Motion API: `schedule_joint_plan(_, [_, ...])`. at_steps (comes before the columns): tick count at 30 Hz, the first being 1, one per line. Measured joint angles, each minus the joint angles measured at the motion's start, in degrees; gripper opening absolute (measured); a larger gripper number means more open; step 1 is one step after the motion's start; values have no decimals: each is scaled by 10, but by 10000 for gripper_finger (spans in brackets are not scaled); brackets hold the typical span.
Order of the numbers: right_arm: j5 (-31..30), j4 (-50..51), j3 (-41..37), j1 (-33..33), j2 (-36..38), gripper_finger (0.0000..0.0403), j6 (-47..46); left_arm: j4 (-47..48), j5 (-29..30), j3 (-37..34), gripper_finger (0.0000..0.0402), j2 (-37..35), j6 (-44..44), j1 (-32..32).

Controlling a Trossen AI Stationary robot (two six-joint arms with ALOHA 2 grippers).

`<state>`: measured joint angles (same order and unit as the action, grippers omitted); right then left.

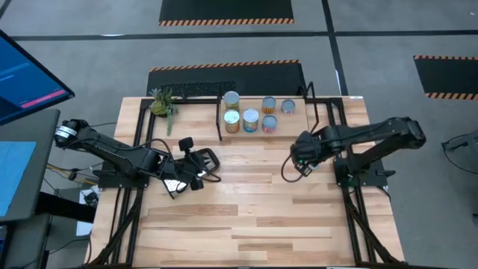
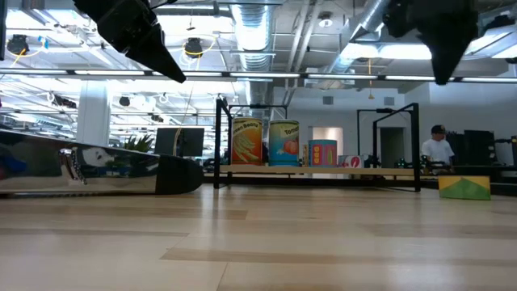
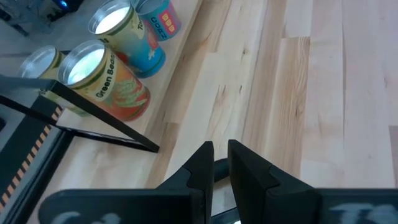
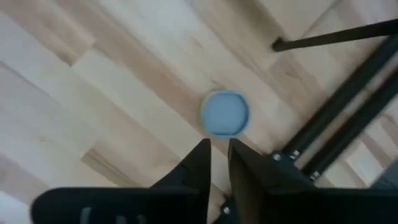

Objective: Pick and place cans onto a shelf
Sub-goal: Put the yellow and green tuna can on the shelf

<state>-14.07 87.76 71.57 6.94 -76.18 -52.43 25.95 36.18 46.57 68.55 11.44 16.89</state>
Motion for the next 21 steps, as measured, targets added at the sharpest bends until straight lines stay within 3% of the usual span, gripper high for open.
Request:
schedule_joint_plan(6, [9,-5,-89,13,0,151,-10,1,-1,0,38,0,17,0])
schedule_joint_plan(11, [16,-67,-157,18,0,203,-22,1,-1,0,38,0,17,0])
schedule_joint_plan(17, [6,-185,-221,16,0,221,-28,-1,-1,0,38,0,19,0])
schedule_joint_plan(21, [-6,-212,-252,15,0,217,-31,-2,-1,0,38,0,28,0])
